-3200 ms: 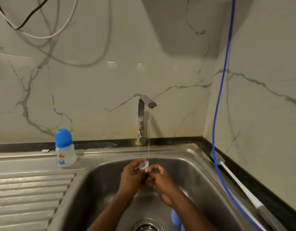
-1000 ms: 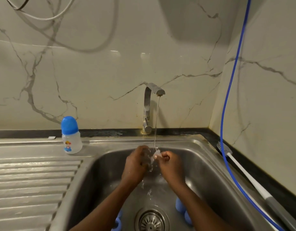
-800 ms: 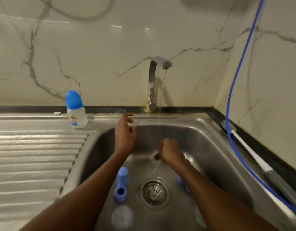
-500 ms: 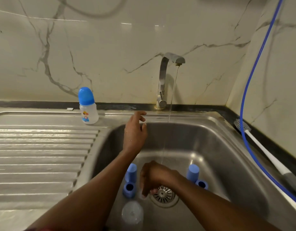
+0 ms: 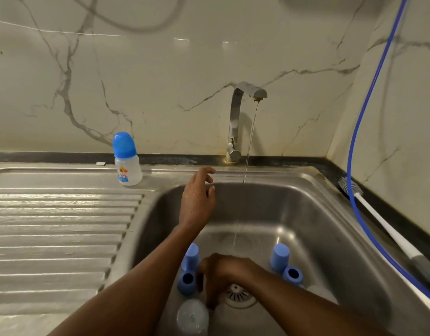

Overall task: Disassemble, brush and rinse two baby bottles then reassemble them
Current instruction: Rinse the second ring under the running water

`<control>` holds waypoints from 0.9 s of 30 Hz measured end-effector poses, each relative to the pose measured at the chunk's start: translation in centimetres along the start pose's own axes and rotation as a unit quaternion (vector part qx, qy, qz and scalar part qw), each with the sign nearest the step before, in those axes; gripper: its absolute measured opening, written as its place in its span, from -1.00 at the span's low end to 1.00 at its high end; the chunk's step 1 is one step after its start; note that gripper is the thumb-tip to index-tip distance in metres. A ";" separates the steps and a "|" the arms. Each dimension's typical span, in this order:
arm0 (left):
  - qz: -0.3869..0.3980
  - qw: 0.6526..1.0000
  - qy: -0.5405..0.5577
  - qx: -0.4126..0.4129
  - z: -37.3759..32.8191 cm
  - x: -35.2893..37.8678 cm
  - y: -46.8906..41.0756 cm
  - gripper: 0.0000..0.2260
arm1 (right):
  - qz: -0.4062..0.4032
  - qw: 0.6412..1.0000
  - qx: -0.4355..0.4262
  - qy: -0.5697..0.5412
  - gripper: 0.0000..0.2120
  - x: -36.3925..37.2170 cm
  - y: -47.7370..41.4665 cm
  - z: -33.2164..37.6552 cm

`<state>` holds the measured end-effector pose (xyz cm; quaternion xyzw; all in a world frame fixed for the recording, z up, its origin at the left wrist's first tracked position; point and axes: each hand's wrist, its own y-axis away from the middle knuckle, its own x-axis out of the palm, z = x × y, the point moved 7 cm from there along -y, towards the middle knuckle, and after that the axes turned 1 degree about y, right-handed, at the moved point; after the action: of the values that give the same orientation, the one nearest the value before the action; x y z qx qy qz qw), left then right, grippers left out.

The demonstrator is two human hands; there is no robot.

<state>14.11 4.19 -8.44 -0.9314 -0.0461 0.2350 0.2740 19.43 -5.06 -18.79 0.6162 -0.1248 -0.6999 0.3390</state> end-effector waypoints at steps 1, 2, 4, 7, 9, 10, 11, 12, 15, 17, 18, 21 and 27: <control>-0.001 1.000 -0.001 0.001 0.0 0.0 0.0 -0.64 | -0.021 0.999 0.010 -0.022 -0.66 -0.7 0.3 -0.5; -0.002 1.000 -0.002 0.000 0.0 -0.1 -0.1 -0.64 | -0.058 0.998 0.006 -0.037 -0.67 -1.6 0.7 -0.7; -0.002 1.000 -0.002 -0.001 0.0 -0.1 -0.1 -0.64 | -0.114 0.992 -0.032 -0.052 -0.66 -2.4 1.1 -0.4; 0.000 1.000 -0.005 0.001 -0.1 0.0 0.0 -0.64 | -0.060 0.995 -0.059 -0.049 -0.59 -0.9 0.8 0.7; -0.002 1.000 -0.005 -0.001 -0.1 -0.1 0.0 -0.64 | -0.022 0.999 -0.042 -0.004 -0.53 0.3 0.1 0.6; -0.004 1.000 -0.005 -0.002 0.0 -0.2 0.0 -0.65 | -0.018 0.999 -0.034 0.006 -0.55 0.5 -0.1 0.4; -0.005 1.000 -0.005 -0.003 0.0 -0.2 0.0 -0.65 | -0.024 0.999 -0.030 0.009 -0.58 0.4 -0.1 0.1; -0.005 1.000 -0.004 -0.004 0.0 -0.1 0.1 -0.65 | -0.032 0.999 -0.023 0.011 -0.63 0.0 0.0 -0.1; -0.008 1.000 0.002 0.006 0.2 -0.2 0.3 -0.65 | -0.081 0.997 0.014 0.006 -0.84 -2.0 1.0 -1.6; -0.007 1.000 0.008 0.011 0.5 0.0 0.3 -0.67 | -0.145 0.988 0.031 -0.042 -0.88 -3.8 1.9 -3.5; -0.001 1.000 0.014 0.003 0.8 0.1 0.2 -0.68 | -0.177 0.981 0.040 -0.074 -0.90 -4.8 2.4 -4.7; 0.055 0.996 0.062 -0.044 1.7 1.6 0.3 -0.71 | -0.351 0.903 0.058 -0.242 -0.85 -8.3 4.3 -8.8; 0.267 0.881 0.343 -0.187 -0.1 6.1 2.5 -0.73 | -0.385 0.627 -0.044 -0.676 -0.75 -9.5 4.6 -11.1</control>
<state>19.43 3.36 -12.16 -0.9647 0.2580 -0.0481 0.0208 31.46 0.22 -11.02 -0.0538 -0.0395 -0.9912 -0.1143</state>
